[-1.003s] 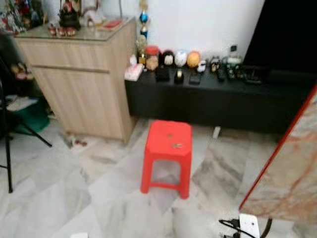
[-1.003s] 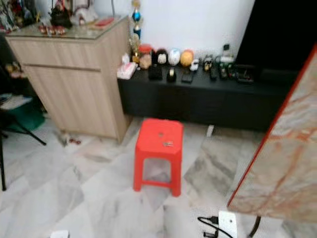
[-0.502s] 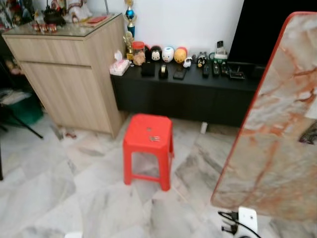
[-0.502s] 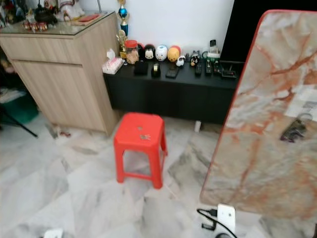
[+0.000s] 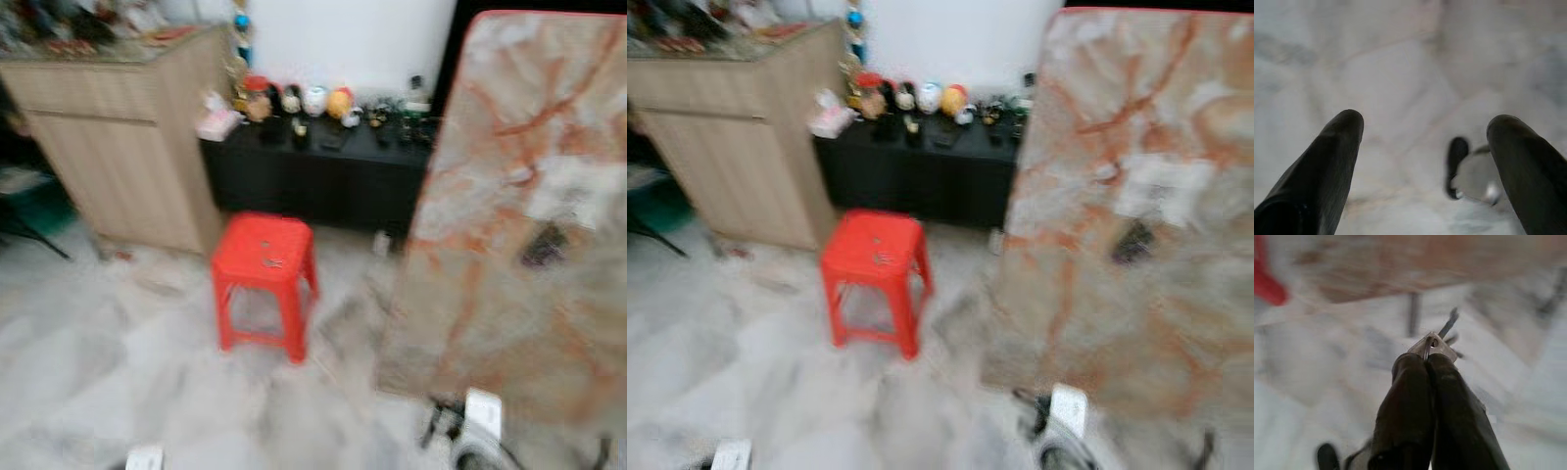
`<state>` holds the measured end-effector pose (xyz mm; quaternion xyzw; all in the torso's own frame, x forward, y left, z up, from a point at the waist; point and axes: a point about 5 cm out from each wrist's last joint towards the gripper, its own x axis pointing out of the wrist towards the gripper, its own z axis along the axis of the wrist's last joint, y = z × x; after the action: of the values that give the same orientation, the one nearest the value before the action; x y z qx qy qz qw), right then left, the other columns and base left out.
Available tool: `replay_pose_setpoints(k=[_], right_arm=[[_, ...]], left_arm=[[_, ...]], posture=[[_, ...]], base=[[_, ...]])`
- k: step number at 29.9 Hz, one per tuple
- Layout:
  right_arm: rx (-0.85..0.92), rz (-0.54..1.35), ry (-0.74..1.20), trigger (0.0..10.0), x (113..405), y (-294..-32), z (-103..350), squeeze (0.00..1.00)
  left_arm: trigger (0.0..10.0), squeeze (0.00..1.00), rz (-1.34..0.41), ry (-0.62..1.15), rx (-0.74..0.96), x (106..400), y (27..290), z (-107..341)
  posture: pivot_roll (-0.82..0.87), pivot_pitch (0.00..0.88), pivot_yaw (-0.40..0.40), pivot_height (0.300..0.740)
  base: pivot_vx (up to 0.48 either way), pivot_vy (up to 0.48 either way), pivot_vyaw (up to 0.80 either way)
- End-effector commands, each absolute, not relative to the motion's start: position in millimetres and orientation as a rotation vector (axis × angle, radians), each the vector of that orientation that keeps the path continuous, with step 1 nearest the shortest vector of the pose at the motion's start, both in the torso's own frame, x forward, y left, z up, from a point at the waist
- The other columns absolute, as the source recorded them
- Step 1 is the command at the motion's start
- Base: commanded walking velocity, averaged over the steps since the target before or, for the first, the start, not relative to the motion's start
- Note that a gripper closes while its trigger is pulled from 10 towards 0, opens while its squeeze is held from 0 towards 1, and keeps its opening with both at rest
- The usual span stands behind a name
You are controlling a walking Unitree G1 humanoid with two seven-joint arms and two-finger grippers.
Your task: Hang keys on a hook
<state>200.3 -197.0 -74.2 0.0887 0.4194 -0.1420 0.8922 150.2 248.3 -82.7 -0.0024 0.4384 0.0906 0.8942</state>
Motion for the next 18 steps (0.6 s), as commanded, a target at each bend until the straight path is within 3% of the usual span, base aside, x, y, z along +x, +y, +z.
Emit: replay_pose_setpoints(k=[1, 8, 18], right_arm=[[0.182, -0.299, 0.832, 10.0, 209, -200, -69, 0.0], [0.191, -0.296, 0.722, 10.0, 234, -200, -52, 0.0], [0.162, -0.367, 0.495, 10.0, 273, -213, -15, 0.0]], left_arm=[[10.0, 0.0, 0.185, 0.931, -0.004, 143, 249, -85], [10.0, 0.0, 0.213, 0.944, -0.011, 118, 272, -85], [10.0, 0.0, 0.222, 0.961, -0.007, 111, 271, -87]], posture=[[0.14, 0.0, -0.009, 0.74], [0.13, 0.0, -0.009, 0.74], [0.13, 0.0, -0.015, 0.74]], base=[[0.0, -0.48, 0.0], [0.0, -0.48, 0.0], [0.0, -0.409, 0.0]])
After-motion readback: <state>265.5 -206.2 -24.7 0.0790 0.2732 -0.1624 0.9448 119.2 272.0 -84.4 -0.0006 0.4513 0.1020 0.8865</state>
